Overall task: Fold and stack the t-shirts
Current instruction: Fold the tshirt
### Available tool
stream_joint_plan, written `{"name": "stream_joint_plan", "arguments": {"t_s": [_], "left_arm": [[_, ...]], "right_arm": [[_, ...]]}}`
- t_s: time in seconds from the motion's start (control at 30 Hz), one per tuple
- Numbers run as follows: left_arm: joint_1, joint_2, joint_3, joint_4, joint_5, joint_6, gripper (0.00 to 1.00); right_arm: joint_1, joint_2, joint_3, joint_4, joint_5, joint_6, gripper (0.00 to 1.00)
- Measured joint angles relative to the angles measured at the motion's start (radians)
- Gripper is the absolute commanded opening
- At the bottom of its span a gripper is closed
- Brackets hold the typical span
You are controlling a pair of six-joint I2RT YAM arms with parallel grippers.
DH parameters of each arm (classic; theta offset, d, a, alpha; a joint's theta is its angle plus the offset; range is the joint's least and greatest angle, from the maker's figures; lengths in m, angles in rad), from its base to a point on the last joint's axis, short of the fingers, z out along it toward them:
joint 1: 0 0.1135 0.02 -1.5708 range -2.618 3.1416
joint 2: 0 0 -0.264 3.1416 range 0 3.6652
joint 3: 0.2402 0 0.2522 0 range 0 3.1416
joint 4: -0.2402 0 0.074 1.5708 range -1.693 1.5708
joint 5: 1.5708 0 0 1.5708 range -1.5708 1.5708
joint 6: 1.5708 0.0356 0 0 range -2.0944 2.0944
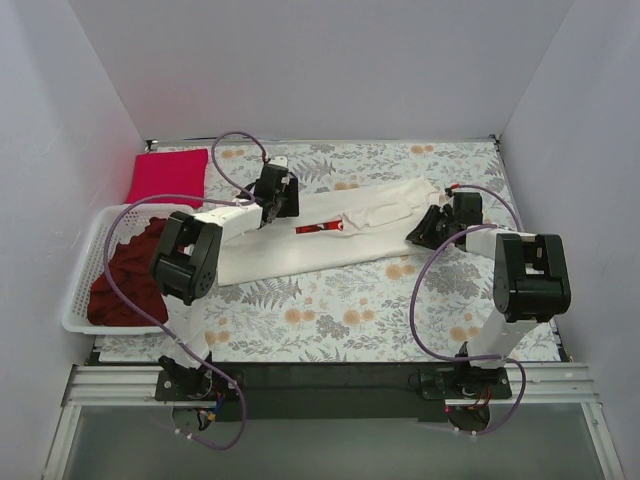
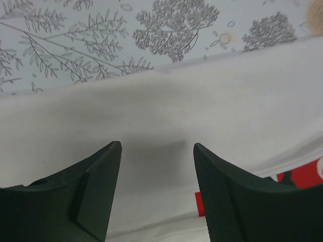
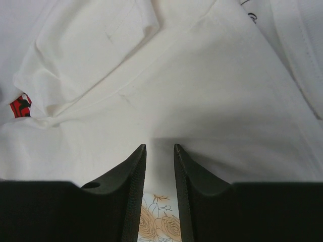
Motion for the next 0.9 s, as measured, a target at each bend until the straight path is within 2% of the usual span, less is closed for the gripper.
{"name": "stream_joint_plan", "arguments": {"t_s": [0.13, 0.27, 0.4, 0.5, 0.57, 0.7, 0.8, 0.9], "left_arm": [[0.011, 0.058, 0.015, -0.084, 0.003, -0.008, 0.56], [0.018, 0.044, 0.022, -0.150, 0.018, -0.046, 0.54], [0.022, -0.035, -0.060, -0.202, 0.086, -0.126, 0.52], [0.010, -0.140, -0.175, -0.243, 0.185, -0.201, 0.52], [-0.029, -0.206, -0.245, -0.283, 0.244, -0.254, 0.53], [-0.181, -0.308, -0.357, -0.321, 0.350, -0.367, 0.56], [-0.252, -0.344, -0.388, -0.347, 0.416, -0.439, 0.58], [-0.248, -0.382, -0.388, -0.354, 0.427, -0.489, 0.60]], "right_arm": [[0.000, 0.050, 0.055, -0.011, 0.003, -0.010, 0.36], [0.000, 0.166, 0.200, -0.031, -0.006, -0.030, 0.36], [0.000, 0.320, 0.418, -0.073, -0.032, -0.061, 0.36], [0.001, 0.454, 0.615, -0.106, -0.071, -0.089, 0.36], [0.001, 0.546, 0.750, -0.123, -0.121, -0.104, 0.36], [0.001, 0.675, 0.943, -0.137, -0.184, -0.108, 0.36], [0.001, 0.715, 1.009, -0.149, -0.218, -0.107, 0.36], [0.000, 0.712, 1.013, -0.165, -0.235, -0.108, 0.37]]}}
